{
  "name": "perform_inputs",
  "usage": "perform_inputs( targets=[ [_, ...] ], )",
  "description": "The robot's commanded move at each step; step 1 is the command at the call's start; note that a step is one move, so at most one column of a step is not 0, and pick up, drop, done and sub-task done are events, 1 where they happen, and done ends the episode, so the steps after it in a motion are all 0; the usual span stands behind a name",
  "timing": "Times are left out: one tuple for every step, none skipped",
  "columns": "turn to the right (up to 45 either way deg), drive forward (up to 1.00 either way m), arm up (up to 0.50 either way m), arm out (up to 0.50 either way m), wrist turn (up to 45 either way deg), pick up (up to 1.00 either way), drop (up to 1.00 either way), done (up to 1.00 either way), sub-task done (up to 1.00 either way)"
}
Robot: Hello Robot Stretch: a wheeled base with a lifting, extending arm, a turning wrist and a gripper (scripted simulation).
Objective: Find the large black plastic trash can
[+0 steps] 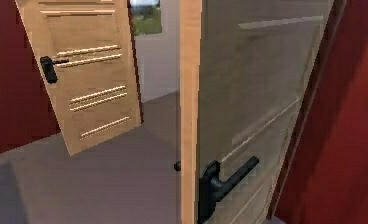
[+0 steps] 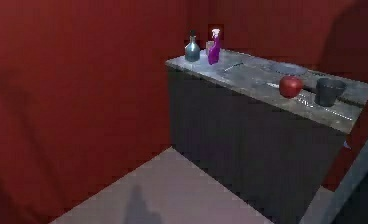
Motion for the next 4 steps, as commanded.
perform_inputs(
  targets=[
    [-42.0, 0.0, 0.0, 0.0, 0.0, 0.0, 0.0, 0.0, 0.0],
    [0.0, 0.45, 0.0, 0.0, 0.0, 0.0, 0.0, 0.0, 0.0],
    [45.0, 0.0, 0.0, 0.0, 0.0, 0.0, 0.0, 0.0, 0.0],
    [27.0, 0.0, 0.0, 0.0, 0.0, 0.0, 0.0, 0.0, 0.0]
  ],
)
